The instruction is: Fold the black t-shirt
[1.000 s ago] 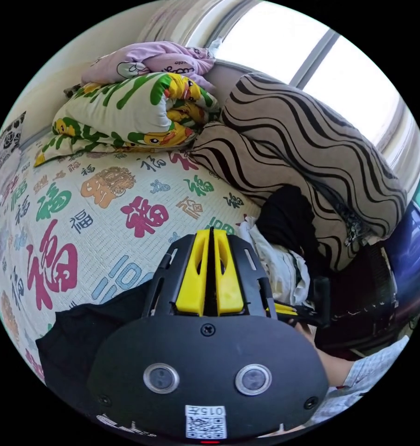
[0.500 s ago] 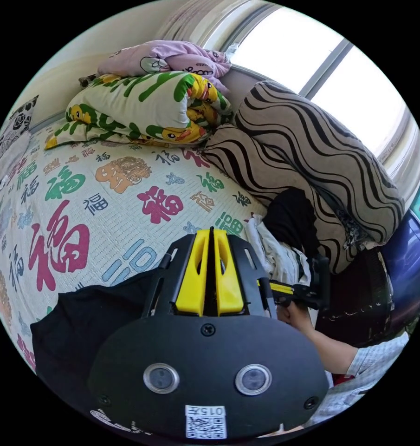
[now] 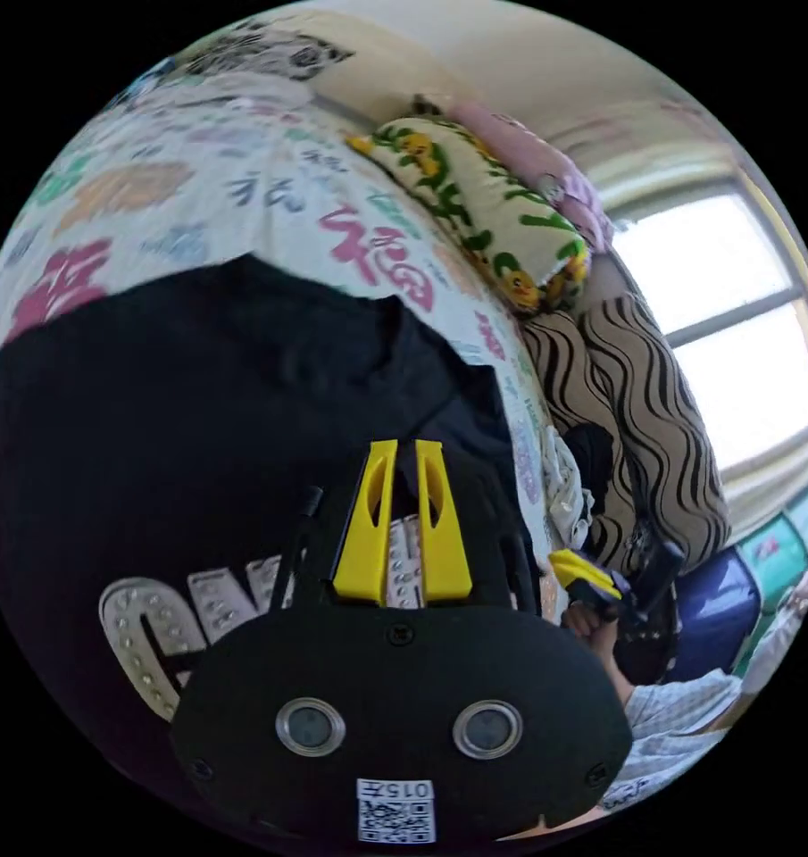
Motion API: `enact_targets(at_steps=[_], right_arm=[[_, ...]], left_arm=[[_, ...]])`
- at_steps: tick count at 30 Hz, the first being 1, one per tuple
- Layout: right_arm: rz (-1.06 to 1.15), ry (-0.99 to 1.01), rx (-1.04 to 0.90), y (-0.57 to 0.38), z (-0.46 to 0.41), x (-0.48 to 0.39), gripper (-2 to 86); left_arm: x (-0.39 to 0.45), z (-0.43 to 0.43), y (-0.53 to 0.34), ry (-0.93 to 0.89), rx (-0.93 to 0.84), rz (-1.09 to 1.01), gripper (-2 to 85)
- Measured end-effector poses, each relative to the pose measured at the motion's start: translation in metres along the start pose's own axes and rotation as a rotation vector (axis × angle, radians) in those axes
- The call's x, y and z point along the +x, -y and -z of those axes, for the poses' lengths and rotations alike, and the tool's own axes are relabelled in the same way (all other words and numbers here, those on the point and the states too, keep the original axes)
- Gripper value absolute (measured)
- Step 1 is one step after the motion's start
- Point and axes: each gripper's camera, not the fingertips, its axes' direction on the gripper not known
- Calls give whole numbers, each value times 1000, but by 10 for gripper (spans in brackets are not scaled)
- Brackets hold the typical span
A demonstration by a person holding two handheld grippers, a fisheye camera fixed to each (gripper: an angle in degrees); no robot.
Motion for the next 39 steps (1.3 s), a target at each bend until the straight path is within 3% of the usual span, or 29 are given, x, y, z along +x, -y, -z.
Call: enact_targets(at_steps=[3,5,9,12,14,21,26,32,39], right_arm=[[-41,-32,36,1,-1,-1,54],[-81,-16,78,8,-2,7,31],[-118,28,-37,21,-34,10,19],[-89,11,-124,18,-66,-3,10],[-96,-53,-233,9,-94,-8,1],[-38,-113,-258,19,-108,-24,2],[-184,-325,-89,37,-83,0,62],[-311,-182,-144,36,-109,30,76],[-285,-101,-68,25,-125,25,9]], left_arm=[[-19,18,-17,-13,99,35,50],[-2,21,-18,-21,134,-62,51],[31,-12,-9,-71,5,-190,52],[45,-39,-9,49,-70,-200,37],[44,-50,-16,225,-113,-186,11],[90,-44,-34,511,-128,-335,-3],[162,-26,-28,380,4,-564,48],[199,-83,27,377,-95,-514,82],[194,-117,38,392,-133,-422,16]])
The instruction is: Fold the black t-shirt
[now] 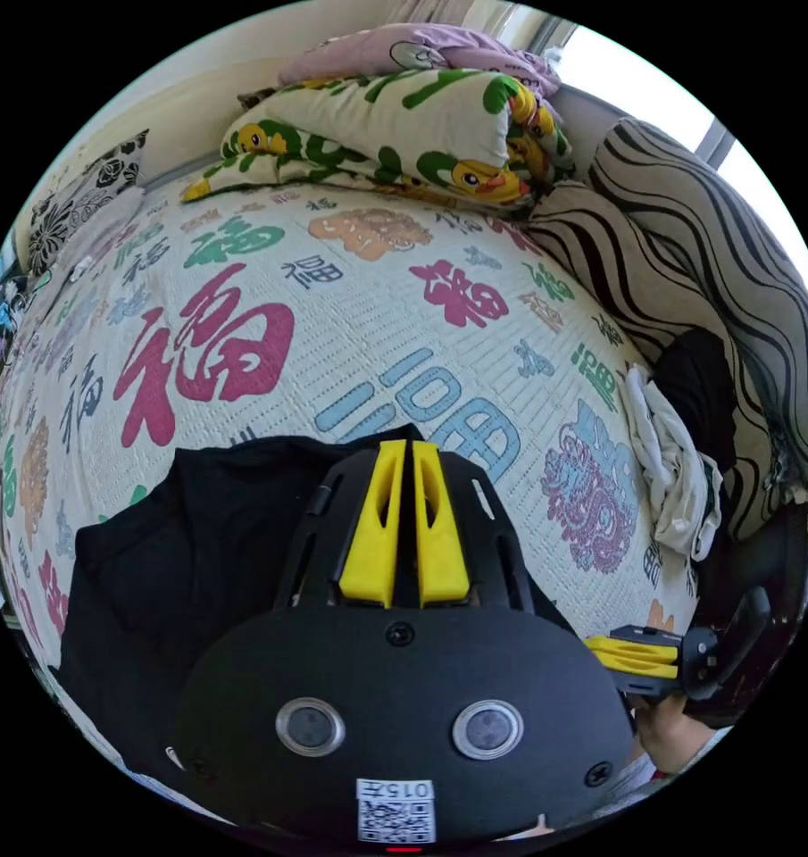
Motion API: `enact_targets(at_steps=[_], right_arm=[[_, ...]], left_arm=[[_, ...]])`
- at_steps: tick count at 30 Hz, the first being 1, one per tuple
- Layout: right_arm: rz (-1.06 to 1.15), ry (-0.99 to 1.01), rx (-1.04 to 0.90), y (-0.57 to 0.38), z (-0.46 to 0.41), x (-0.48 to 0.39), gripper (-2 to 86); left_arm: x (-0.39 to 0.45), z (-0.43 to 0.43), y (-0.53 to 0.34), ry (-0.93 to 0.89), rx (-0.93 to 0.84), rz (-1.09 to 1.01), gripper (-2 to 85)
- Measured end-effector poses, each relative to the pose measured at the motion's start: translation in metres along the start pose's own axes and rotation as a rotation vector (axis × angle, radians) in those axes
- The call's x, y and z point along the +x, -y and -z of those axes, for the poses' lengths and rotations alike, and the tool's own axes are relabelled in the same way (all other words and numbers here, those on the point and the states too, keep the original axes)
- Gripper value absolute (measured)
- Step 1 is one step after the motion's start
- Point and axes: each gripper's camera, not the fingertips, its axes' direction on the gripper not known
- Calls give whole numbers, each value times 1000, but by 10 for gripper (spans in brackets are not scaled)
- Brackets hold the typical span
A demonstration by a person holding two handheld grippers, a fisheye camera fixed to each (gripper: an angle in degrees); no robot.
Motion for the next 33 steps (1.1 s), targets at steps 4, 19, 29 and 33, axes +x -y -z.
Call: enact_targets(at_steps=[4,19,29,33], right_arm=[[-25,30,51,-9,-11,-2,4],[136,-27,-71,16,-84,-99,-7],[165,-13,-133,10,-133,-158,-4],[295,16,-65,10,-127,-217,6]], left_arm=[[5,10,-18,49,64,-4,7],[0,106,-137,23,88,-127,12],[-19,219,-262,25,217,-140,-1],[-62,317,-390,91,355,-52,16]])
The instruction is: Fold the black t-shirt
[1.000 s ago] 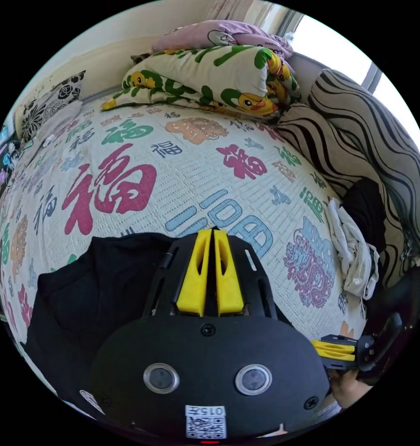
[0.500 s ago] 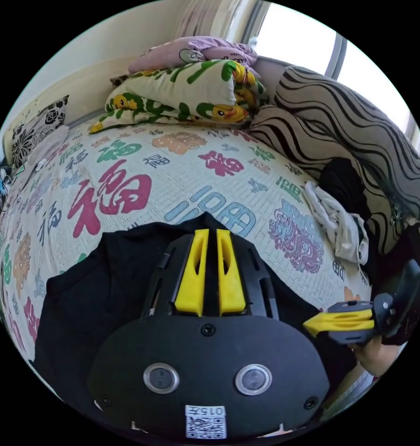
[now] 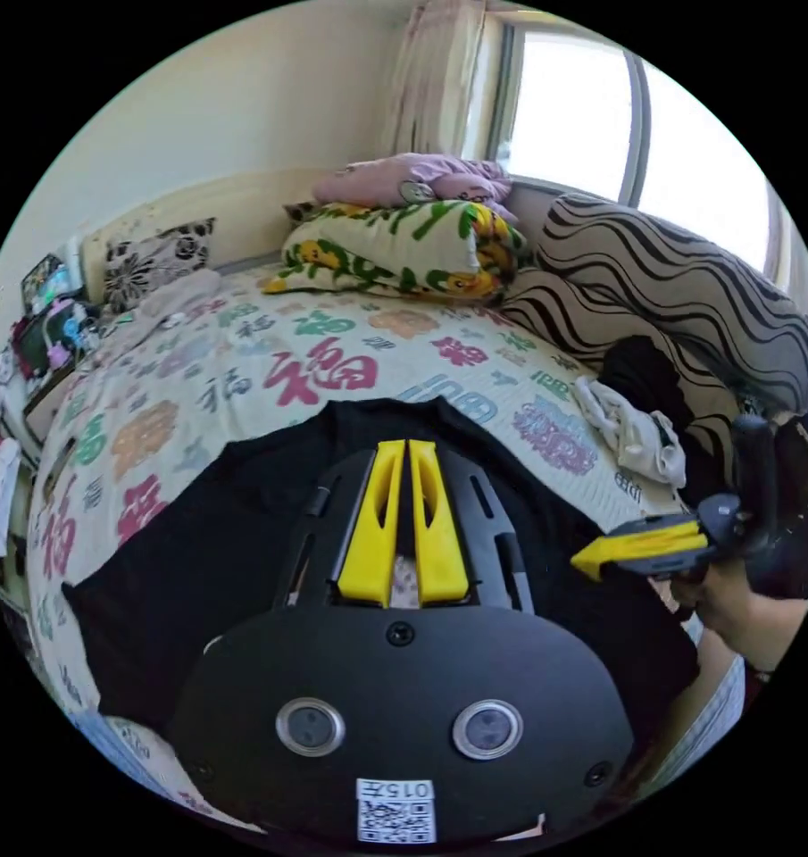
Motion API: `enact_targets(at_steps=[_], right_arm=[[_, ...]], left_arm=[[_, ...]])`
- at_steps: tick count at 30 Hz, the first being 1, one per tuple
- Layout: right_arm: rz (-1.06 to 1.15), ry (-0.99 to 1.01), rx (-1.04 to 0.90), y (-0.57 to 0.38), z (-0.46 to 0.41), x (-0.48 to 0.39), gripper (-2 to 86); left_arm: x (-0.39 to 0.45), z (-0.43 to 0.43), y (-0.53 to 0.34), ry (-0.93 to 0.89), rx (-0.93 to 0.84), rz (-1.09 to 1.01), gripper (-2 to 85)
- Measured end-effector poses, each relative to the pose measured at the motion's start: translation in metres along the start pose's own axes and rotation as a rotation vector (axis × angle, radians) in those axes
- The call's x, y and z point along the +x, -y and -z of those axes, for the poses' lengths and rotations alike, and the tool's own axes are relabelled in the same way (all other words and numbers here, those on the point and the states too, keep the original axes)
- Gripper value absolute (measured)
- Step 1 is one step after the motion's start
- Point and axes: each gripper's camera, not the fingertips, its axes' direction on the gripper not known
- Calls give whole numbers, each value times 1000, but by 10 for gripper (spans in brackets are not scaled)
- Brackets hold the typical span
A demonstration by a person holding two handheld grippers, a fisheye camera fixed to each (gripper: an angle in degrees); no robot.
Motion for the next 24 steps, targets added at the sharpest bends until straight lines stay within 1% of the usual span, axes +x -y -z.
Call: enact_targets(at_steps=[2,3,4,5,6,8,9,11,15,17,18,20,22,24], right_arm=[[81,18,-9,29,-11,-46,34],[100,32,-15,37,-15,-57,45],[131,65,-28,55,-27,-82,66],[176,93,-52,74,-42,-108,70],[195,99,-66,84,-51,-122,72],[272,116,-109,123,-89,-179,72],[282,113,-118,132,-99,-193,71],[334,104,-162,167,-145,-248,65],[406,40,-255,215,-223,-322,65],[430,-14,-328,243,-277,-363,67],[423,-24,-348,250,-290,-370,67],[378,-20,-395,275,-337,-394,67],[338,4,-414,292,-368,-407,73],[320,1,-438,305,-397,-420,81]], left_arm=[[-52,90,-82,158,17,99,49],[-68,113,-105,202,18,139,59],[-102,155,-154,276,22,246,79],[-136,192,-205,322,18,380,99],[-153,209,-230,333,14,442,100],[-207,259,-316,369,7,630,102],[-218,269,-333,372,14,669,103],[-253,296,-383,339,61,775,106],[-287,314,-423,308,145,868,107],[-310,317,-443,275,184,939,94],[-316,317,-449,263,187,960,89],[-335,320,-472,225,192,1032,25],[-337,330,-492,226,207,1038,15],[-329,348,-512,244,268,1019,11]])
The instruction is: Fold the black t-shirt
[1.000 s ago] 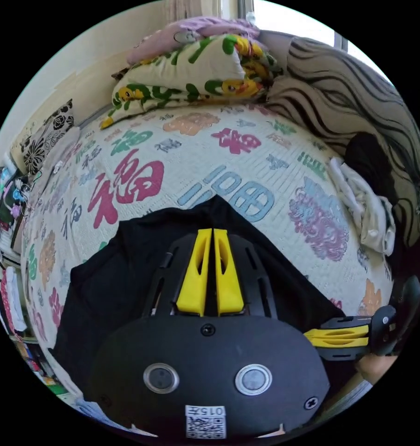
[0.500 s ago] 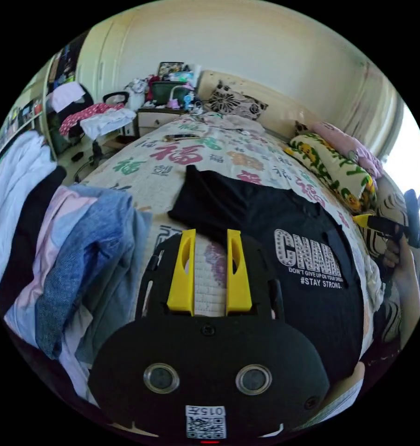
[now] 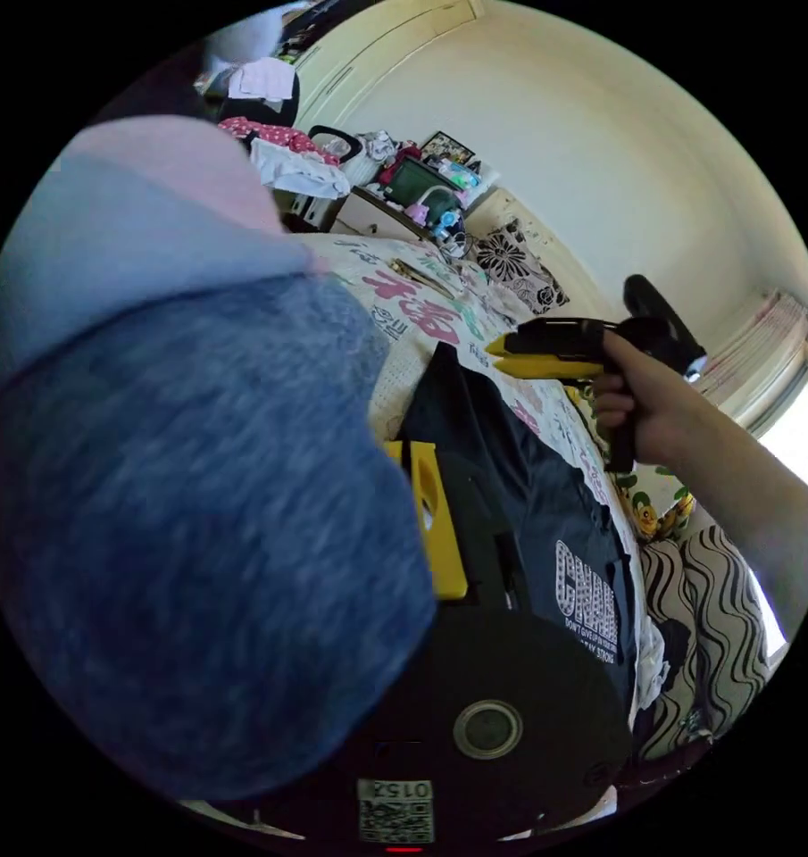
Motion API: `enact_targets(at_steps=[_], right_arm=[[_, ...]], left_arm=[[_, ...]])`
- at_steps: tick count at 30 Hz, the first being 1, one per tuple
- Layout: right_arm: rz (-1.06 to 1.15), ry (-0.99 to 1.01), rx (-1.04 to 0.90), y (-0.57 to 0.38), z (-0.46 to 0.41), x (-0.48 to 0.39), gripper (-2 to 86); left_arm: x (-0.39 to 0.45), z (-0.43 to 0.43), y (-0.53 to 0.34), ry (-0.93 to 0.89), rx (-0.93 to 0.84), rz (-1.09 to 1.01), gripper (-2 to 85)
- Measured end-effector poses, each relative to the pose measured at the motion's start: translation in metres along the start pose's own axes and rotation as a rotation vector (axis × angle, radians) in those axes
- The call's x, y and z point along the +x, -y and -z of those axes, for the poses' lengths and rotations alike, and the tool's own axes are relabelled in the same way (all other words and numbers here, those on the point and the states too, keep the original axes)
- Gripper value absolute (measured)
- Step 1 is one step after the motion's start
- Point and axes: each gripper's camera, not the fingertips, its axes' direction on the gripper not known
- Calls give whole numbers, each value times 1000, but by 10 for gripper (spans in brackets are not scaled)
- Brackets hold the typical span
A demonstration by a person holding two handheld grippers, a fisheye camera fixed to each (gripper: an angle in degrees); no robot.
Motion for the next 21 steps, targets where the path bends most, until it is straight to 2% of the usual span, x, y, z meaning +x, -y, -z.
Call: enact_targets(at_steps=[6,9,14,18,21], right_arm=[[29,-61,-107,63,-62,-29,100],[59,-187,-143,79,-84,-45,98],[169,-314,-149,94,-89,-61,15],[185,-176,-38,86,-50,-47,0],[156,-9,142,57,9,-10,-3]], left_arm=[[-26,43,-20,-17,49,-27,-3],[-27,58,-23,-4,64,-57,-4],[-10,83,-31,38,106,-168,-4],[5,98,-32,49,119,-241,-3],[38,114,-37,72,159,-388,-3]])
